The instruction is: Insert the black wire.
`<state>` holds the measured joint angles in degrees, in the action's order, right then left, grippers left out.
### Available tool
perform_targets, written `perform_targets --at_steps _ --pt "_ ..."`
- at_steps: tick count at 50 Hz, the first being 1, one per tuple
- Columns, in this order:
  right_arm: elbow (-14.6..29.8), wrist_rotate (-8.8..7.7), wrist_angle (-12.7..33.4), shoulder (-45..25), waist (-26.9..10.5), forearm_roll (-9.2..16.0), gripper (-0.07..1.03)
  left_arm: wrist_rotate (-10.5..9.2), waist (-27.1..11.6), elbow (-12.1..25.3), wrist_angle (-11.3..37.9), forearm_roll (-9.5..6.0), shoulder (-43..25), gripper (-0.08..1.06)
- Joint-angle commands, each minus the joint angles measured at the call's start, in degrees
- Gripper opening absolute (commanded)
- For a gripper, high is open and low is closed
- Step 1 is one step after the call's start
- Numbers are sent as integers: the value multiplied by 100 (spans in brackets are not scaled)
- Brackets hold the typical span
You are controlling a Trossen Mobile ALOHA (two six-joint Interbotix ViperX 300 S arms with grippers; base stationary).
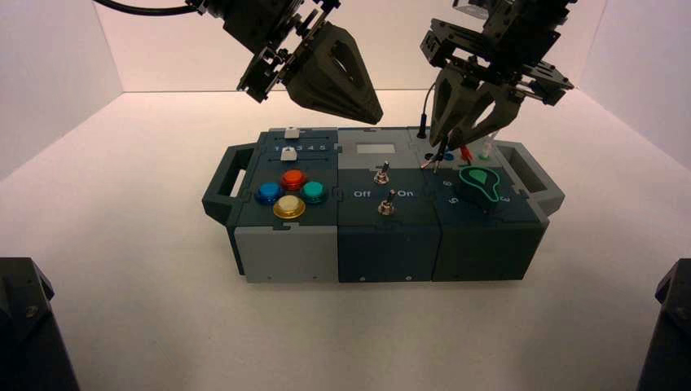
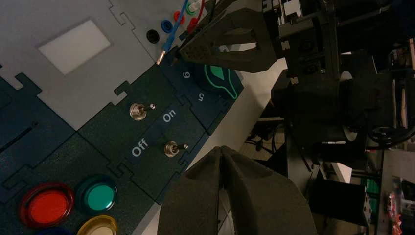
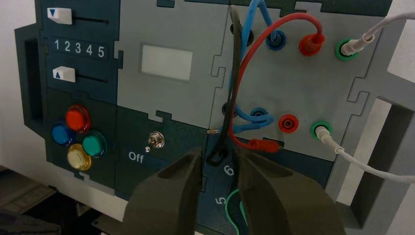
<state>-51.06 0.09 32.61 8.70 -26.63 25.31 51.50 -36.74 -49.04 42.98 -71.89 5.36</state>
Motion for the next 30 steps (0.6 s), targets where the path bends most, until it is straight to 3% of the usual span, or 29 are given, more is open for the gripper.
perform_targets --at_steps 1,30 --pt "105 -9 -18 44 -18 26 30 9 -18 53 18 -35 79 -3" --pt "132 -26 -18 44 -18 9 20 9 -18 62 18 -35 79 -3"
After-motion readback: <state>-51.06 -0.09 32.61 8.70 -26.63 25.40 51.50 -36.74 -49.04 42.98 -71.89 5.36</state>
